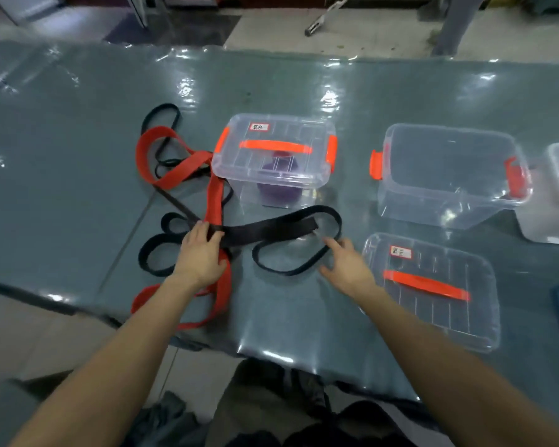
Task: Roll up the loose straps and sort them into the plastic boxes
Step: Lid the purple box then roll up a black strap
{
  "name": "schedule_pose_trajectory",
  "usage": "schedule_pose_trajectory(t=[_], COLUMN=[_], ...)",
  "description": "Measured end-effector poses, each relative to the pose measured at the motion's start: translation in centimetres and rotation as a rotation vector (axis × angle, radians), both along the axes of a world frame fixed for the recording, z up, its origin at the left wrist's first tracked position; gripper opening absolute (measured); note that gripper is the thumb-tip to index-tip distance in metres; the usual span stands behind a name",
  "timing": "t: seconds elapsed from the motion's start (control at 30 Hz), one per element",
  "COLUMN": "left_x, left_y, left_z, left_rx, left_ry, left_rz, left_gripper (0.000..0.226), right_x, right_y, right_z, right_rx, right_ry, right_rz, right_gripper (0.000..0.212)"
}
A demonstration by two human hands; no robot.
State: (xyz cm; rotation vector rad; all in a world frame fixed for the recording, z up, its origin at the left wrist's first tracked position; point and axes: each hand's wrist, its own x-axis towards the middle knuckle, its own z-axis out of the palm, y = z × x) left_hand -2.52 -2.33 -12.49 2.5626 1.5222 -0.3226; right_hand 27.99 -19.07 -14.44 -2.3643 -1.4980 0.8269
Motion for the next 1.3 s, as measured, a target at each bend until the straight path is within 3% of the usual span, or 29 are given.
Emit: schedule_pose_trajectory(t=[0.07, 0.17, 0.27, 0.37, 0.47, 0.53, 0.73, 0.83, 0.9, 1.03, 1.17, 1.23, 1.3], left_x=[0.8, 2.2, 4.5, 6.9, 8.8, 9.6, 8.4, 7.2, 6.6, 8.5, 14.9, 18.6, 21.7], left_y=[-0.8, -0.9, -0.8, -0.5, 0.1, 0.3, 1.3, 1.6, 1.1, 0.0, -1.8, -2.7, -3.6], left_z=[-0.2, 0.1, 0.6, 0.1, -0.5, -1.1, -2.0, -2.6, -2.5, -0.5, 4.0, 7.1, 10.0], left_rx=[0.157, 0.322, 0.201, 0.029, -0.206, -0.247, -0.19, -0.091, -0.085, -0.105, -0.069, -0.23, -0.467], left_ry=[-0.048, -0.178, -0.228, -0.304, -0.224, -0.101, 0.021, 0.078, 0.123, -0.131, -0.528, -0.641, -0.634], left_rz=[-0.045, -0.142, -0.115, -0.111, -0.066, -0.074, -0.121, -0.092, -0.087, -0.05, -0.287, -0.317, -0.326], left_gripper=[0.051, 0.019, 0.044, 0.031, 0.066, 0.075, 0.048, 0.03, 0.03, 0.026, 0.069, 0.095, 0.098], right_x=[-0.7, -1.6, -1.1, 0.9, 3.3, 4.7, 8.1, 9.3, 9.6, 9.5, 9.1, 9.1, 9.2], right_y=[0.3, 0.8, 0.9, -0.3, -2.5, -4.1, -6.3, -6.4, -6.4, -6.0, -5.6, -5.4, -5.3], right_z=[-0.6, -1.1, -0.6, 1.3, 3.9, 5.2, 6.6, 7.1, 7.8, 9.7, 13.8, 16.6, 19.6], right_rx=[0.015, -0.036, -0.041, 0.017, 0.07, 0.117, 0.352, 0.401, 0.458, 0.508, 0.513, 0.512, 0.534], right_ry=[-0.071, -0.061, -0.04, -0.045, -0.064, -0.038, 0.096, 0.104, 0.187, 0.478, 0.444, 0.408, 0.364], right_rz=[0.117, 0.209, 0.177, 0.124, -0.008, -0.118, -0.316, -0.363, -0.418, -0.457, -0.273, -0.177, -0.069], right_gripper=[0.066, 0.04, 0.031, 0.037, 0.05, 0.047, 0.022, 0.034, 0.045, 0.084, 0.097, 0.098, 0.098])
